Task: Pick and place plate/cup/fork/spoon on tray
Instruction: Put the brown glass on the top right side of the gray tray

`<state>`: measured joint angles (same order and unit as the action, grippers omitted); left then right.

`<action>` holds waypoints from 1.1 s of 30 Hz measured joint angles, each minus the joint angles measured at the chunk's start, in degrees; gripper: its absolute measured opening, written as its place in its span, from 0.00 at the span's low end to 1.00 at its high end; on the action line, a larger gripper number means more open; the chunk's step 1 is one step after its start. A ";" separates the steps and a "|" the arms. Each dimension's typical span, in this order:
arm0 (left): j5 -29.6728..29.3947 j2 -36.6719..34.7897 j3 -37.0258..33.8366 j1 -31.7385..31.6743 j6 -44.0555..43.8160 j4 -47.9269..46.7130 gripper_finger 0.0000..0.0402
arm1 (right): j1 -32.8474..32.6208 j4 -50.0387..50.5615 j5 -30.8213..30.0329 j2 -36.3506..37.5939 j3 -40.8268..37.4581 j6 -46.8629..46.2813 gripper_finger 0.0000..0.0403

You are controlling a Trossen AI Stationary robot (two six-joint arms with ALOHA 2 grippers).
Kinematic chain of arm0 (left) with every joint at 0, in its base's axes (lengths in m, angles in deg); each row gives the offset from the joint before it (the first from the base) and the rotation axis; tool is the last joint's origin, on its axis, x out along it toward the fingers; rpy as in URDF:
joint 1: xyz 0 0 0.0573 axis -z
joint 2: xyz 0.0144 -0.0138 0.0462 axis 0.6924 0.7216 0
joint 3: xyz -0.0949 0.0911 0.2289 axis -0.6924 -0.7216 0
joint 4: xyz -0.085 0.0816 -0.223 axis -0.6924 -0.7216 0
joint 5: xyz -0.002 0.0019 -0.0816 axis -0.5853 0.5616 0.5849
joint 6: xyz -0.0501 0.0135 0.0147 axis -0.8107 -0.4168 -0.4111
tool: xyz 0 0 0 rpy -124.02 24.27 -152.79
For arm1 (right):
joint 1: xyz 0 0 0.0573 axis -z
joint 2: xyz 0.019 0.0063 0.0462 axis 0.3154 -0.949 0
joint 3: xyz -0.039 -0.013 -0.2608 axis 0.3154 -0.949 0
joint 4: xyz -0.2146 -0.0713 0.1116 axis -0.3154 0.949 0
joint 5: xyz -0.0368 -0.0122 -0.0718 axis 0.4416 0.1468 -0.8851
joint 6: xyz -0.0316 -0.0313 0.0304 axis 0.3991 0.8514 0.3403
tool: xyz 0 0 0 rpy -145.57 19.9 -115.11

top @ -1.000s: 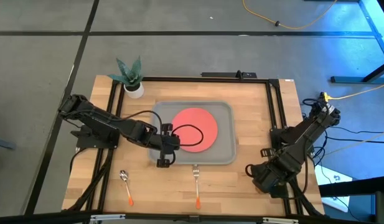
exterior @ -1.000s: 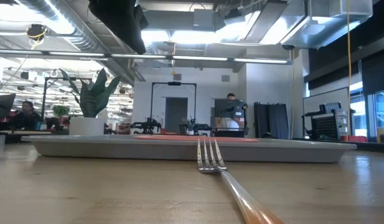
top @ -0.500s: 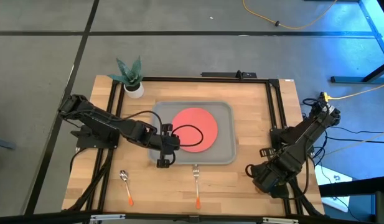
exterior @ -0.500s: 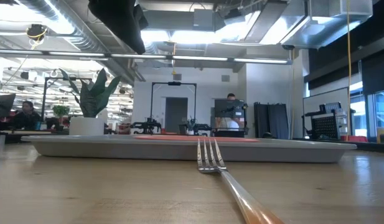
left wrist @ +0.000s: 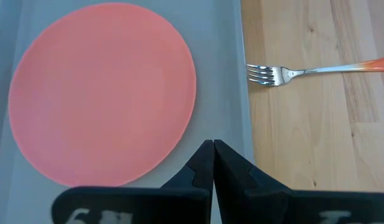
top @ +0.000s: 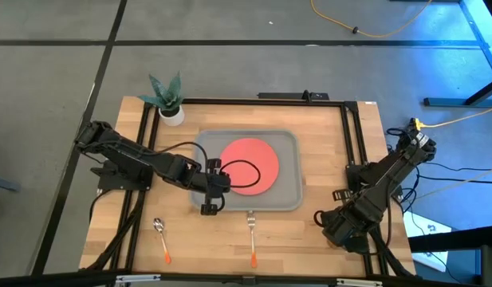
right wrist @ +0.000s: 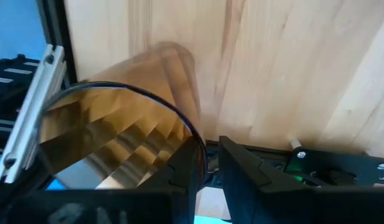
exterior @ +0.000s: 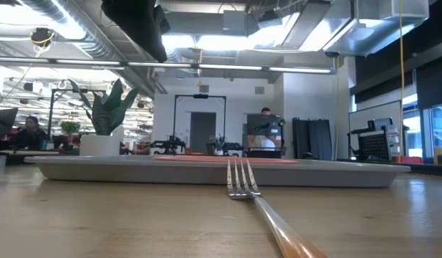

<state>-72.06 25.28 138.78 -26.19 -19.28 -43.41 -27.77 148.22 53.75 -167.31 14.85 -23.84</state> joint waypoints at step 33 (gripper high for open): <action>1.76 0.00 0.00 0.02 0.05 0.78 0.00 | 18.80 6.99 -6.28 -0.06 5.36 14.83 0.02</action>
<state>-70.30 25.28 138.78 -26.17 -19.23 -42.64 -8.97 155.21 47.47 -167.36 20.21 -9.01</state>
